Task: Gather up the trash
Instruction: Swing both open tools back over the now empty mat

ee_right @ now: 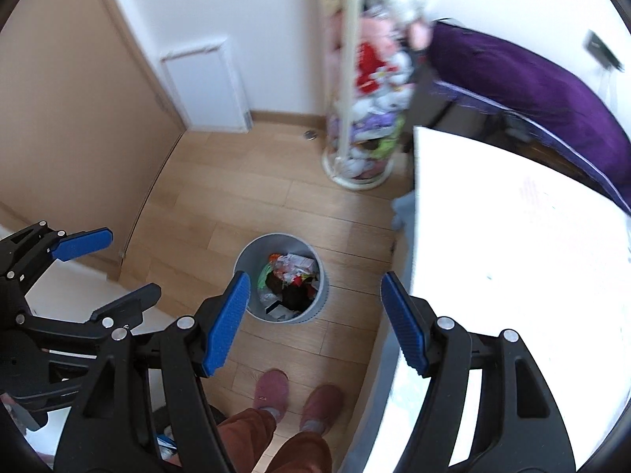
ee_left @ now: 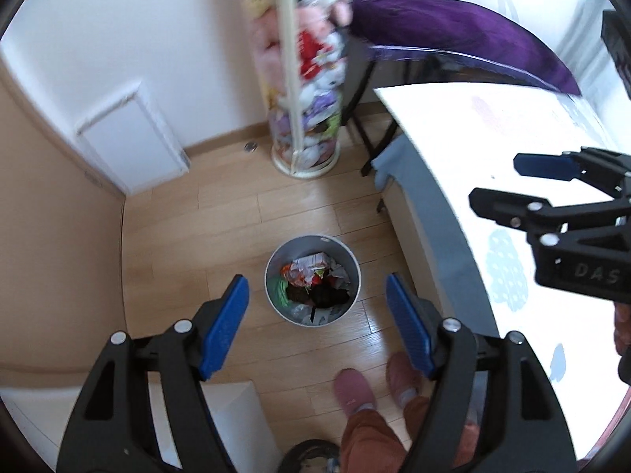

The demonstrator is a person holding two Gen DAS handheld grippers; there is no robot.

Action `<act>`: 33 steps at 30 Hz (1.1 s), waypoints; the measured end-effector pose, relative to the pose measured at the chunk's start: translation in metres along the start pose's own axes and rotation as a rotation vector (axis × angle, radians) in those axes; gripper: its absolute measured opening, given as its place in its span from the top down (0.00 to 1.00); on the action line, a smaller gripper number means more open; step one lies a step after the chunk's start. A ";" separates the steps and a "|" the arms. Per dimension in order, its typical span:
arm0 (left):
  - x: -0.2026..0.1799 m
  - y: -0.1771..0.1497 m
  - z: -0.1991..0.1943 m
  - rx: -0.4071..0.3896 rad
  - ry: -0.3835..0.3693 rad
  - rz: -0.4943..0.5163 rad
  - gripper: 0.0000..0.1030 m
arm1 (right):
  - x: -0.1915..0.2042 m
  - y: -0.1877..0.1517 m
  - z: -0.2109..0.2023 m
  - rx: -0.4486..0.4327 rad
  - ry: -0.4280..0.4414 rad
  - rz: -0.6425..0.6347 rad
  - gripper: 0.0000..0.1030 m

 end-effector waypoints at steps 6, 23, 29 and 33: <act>-0.056 0.031 -0.038 -0.028 -0.116 0.101 0.27 | -0.052 -0.005 -0.087 -0.058 -0.122 0.127 0.35; -0.358 0.063 -0.171 -0.123 -0.537 0.493 0.22 | -0.238 -0.131 -0.355 -0.177 -0.570 0.503 0.22; -0.438 0.050 -0.216 -0.154 -0.653 0.664 0.22 | -0.276 -0.191 -0.428 -0.211 -0.715 0.690 0.22; -0.478 0.052 -0.241 -0.179 -0.738 0.783 0.21 | -0.290 -0.226 -0.464 -0.214 -0.813 0.816 0.20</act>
Point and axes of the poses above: each gripper's, at about its wrist camera, not at the fingertips, and z roughly the way its jaws point, x to its left, y to its top, the point moved 10 cm from there along z, roughly the way its jaws point, and after that the axes turned 14 degrees about -x, right-handed, at the moved point
